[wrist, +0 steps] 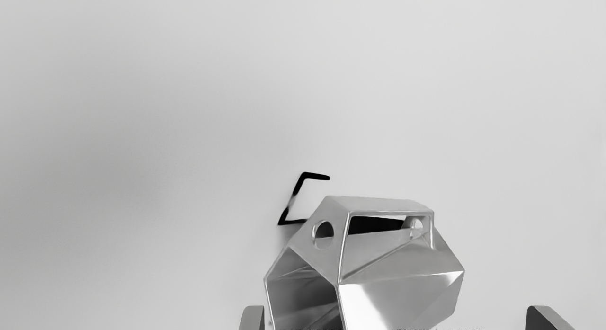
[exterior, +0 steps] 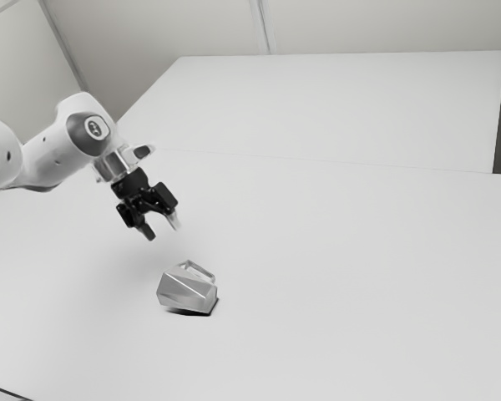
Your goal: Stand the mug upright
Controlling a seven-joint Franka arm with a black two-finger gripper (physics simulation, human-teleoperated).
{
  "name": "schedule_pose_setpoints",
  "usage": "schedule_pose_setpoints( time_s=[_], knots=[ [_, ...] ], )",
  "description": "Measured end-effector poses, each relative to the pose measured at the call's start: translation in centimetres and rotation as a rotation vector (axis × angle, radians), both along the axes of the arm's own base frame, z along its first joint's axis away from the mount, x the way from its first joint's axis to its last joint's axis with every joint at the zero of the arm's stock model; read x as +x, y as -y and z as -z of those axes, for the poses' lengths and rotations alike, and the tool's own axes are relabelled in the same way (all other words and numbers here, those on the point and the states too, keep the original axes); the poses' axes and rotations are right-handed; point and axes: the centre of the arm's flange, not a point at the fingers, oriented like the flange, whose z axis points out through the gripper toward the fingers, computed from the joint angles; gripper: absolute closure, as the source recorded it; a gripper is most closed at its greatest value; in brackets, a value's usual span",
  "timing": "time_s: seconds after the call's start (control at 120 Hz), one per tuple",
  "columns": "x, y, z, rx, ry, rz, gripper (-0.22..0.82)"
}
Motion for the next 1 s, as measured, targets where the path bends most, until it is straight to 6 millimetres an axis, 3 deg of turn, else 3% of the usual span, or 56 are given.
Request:
schedule_pose_setpoints(
  time_s=[0.117,0.233,0.75,1.0],
  knots=[
    [-1.9,0.5,3.2,-0.103,-0.057,-0.020,0.00],
    [-3.9,0.4,5.1,-0.169,-0.088,-0.046,0.00],
    [-6.2,0.2,6.6,-0.280,-0.112,-0.157,0.00],
    [-6.4,1.0,6.9,-0.276,-0.125,-0.176,0.23]
  ],
)
